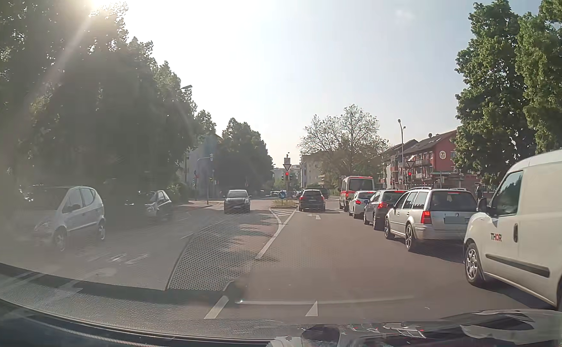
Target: Follow the waypoints while adhering to traffic rules and regulations
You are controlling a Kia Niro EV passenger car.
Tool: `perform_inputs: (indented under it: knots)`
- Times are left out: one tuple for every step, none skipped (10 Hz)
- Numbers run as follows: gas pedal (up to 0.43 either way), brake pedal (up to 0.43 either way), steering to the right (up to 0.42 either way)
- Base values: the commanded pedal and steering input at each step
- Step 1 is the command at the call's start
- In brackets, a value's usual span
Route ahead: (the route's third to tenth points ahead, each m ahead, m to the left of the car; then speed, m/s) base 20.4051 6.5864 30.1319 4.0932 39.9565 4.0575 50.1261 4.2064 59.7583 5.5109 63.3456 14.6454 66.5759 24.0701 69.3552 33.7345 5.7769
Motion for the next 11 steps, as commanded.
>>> perform_inputs:
  knots:
    - [0.0,0.0,0.049]
    - [0.0,0.0,0.048]
    - [0.0,0.0,0.047]
    - [0.0,0.0,0.046]
    - [0.0,0.0,0.046]
    - [0.0,0.0,0.043]
    - [0.0,0.0,0.037]
    - [0.0,0.0,0.032]
    - [0.0,0.0,0.021]
    - [0.0,0.0,0.014]
    - [0.0,0.0,0.01]
